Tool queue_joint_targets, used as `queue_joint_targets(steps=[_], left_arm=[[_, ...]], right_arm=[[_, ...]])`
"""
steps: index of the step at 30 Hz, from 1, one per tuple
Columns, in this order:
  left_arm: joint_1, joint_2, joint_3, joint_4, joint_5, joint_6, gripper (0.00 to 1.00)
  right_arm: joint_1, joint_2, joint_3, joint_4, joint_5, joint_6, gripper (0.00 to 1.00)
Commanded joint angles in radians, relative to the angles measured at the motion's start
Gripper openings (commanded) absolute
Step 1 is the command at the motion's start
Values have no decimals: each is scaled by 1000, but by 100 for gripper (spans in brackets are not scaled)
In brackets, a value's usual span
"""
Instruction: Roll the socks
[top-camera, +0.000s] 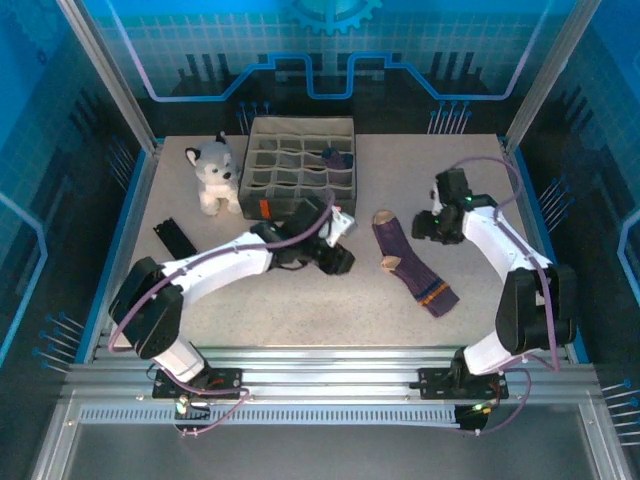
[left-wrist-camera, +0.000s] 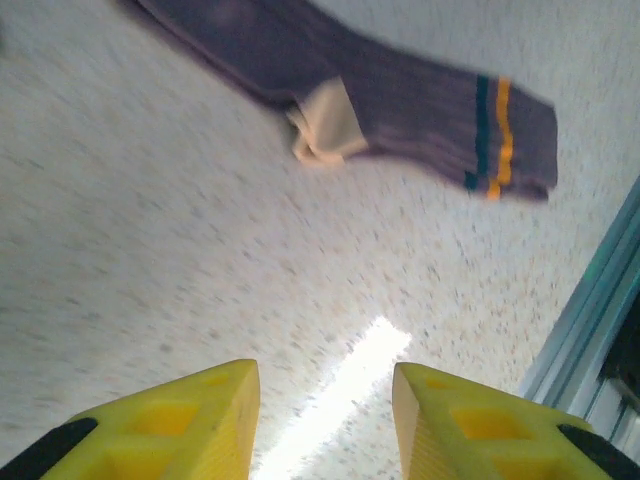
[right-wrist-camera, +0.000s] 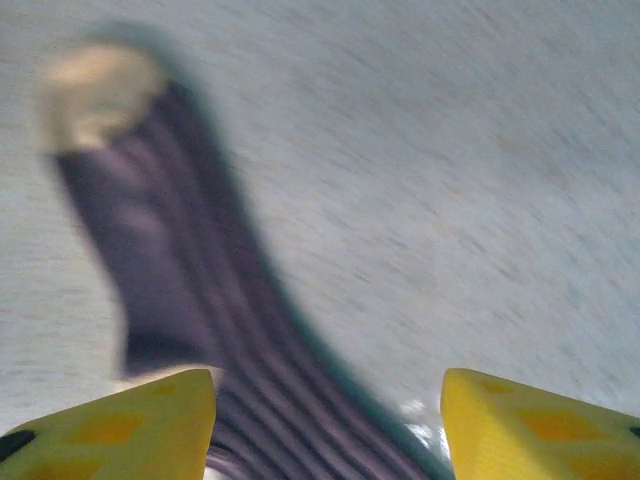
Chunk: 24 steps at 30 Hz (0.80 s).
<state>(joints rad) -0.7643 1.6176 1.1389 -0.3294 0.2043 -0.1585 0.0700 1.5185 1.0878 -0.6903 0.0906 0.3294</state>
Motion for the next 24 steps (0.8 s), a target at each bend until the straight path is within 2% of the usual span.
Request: queue_joint_targets(steps=[1, 6, 11, 15, 24], left_arm=[[-76, 64, 8, 96, -63, -144, 40], [-178, 225, 121, 96, -62, -279, 35], [-226, 334, 177, 176, -48, -375, 31], [-230, 410, 221, 223, -33, -399, 28], [-185, 587, 393, 196, 0, -381, 27]], right_arm=[[-71, -39, -68, -57, -7, 27, 63], [-105, -38, -145, -50, -46, 51, 64], [-105, -33, -216, -16, -76, 83, 65], [-104, -23, -266, 4, -88, 93, 65], [-84, 12, -280, 9, -88, 93, 64]])
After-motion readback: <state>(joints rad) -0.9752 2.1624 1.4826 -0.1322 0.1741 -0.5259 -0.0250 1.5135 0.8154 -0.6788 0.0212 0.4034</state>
